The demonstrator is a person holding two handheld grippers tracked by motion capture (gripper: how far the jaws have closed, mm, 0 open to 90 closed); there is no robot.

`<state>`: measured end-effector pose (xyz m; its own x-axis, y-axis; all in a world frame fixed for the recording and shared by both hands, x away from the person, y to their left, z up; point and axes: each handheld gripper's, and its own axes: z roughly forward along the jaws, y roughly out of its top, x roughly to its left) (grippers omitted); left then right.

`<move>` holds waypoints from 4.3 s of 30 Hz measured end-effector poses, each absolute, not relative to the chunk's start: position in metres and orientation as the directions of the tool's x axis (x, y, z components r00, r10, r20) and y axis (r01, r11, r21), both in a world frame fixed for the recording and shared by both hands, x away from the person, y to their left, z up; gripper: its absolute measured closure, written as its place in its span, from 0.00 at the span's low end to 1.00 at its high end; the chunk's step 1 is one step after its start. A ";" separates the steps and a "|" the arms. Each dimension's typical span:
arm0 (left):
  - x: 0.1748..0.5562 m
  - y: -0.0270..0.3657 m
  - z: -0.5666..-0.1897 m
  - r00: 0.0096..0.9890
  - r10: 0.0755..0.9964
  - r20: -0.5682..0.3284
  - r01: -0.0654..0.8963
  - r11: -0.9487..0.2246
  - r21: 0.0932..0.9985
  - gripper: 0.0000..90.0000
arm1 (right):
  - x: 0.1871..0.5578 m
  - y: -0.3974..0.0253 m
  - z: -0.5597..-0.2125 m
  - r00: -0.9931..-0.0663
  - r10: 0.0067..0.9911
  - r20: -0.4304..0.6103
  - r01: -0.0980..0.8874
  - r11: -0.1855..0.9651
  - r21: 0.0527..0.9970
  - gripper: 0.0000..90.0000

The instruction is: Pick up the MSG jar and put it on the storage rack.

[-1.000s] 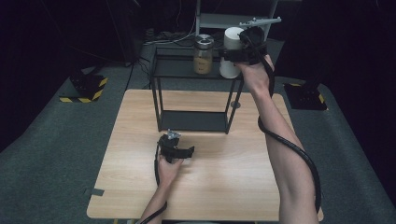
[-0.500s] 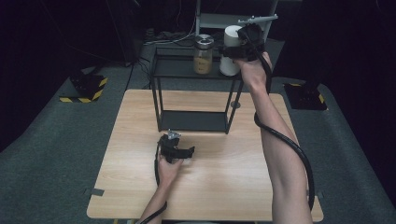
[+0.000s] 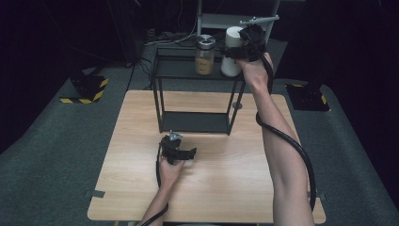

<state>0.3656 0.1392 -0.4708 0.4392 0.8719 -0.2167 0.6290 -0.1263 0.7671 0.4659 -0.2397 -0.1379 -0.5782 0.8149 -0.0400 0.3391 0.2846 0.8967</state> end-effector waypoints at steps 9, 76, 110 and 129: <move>0.366 0.138 -0.470 0.442 0.872 -0.210 0.629 -0.134 0.766 0.05 | 0.466 -0.245 -0.143 -0.585 0.811 -0.020 0.333 0.263 0.906 0.37; 0.366 0.141 -0.472 0.430 0.871 -0.237 0.636 -0.107 0.764 0.04 | 0.417 -0.327 -0.192 -0.658 0.753 -0.013 0.260 0.243 0.935 0.17; 0.366 0.141 -0.471 0.435 0.870 -0.231 0.634 -0.114 0.765 0.04 | 0.378 -0.374 -0.314 -0.637 0.771 0.010 0.288 0.226 0.931 0.18; 0.367 0.143 -0.472 0.439 0.865 -0.241 0.635 -0.109 0.765 0.03 | 0.370 -0.368 -0.376 -0.599 0.800 0.026 0.379 0.255 0.889 0.18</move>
<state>0.3669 0.1431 -0.4721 0.4391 0.8654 -0.2412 0.6349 -0.1091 0.7648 0.3698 -0.3675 -0.3764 -0.5995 0.8000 0.0259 0.3792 0.2554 0.8893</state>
